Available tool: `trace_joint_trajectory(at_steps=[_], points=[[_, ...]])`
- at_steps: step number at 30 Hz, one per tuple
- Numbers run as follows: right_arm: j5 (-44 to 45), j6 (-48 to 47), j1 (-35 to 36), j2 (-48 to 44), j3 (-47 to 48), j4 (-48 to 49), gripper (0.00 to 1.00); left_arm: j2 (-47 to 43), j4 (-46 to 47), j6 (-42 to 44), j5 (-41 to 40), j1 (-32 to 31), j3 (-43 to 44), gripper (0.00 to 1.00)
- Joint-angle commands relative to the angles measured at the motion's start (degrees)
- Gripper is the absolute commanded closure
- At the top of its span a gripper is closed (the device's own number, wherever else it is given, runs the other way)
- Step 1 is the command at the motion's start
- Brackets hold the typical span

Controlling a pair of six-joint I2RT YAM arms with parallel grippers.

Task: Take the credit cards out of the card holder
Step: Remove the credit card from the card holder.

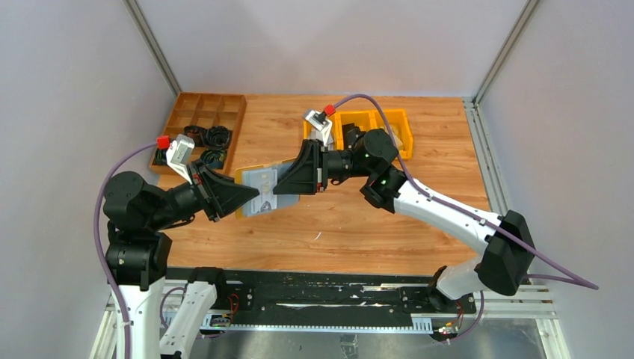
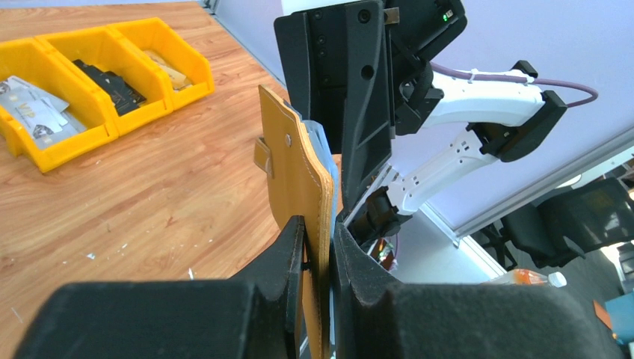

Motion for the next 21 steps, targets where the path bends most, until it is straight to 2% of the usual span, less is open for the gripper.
trace_joint_trajectory(at_steps=[1,4,6,8,10,14,19,21], points=[[-0.63,3.87,1.31,0.74,-1.03,8.06,0.77,-0.17,1.4,-1.5,1.52,0.08,-0.69,0.99],[-0.09,4.58,1.32,1.05,-1.11,8.91,0.92,-0.05,0.97,-2.36,2.02,0.07,-1.36,0.87],[0.1,5.34,1.32,1.1,-1.28,9.94,0.99,-0.12,1.91,-4.37,3.63,0.07,-2.5,0.67],[0.4,6.01,1.23,1.01,-1.51,10.59,1.0,-0.32,4.22,-7.68,6.24,0.07,-4.6,0.54],[0.97,6.25,1.1,0.84,-1.84,10.84,1.0,-0.84,8.63,-13.64,10.2,0.07,-7.24,0.47],[1.22,6.79,1.14,0.71,-2.58,11.7,1.0,-1.43,14.41,-18.38,12.87,0.09,-9.59,0.5],[1.32,5.52,1.05,0.09,-3.26,9.29,1.0,-0.87,17.46,-21.13,13.46,0.15,-7.88,0.69],[1.39,4.32,0.97,-0.48,-3.68,7.5,1.0,-0.58,17.5,-21.16,13.53,0.09,-7.06,0.73]])
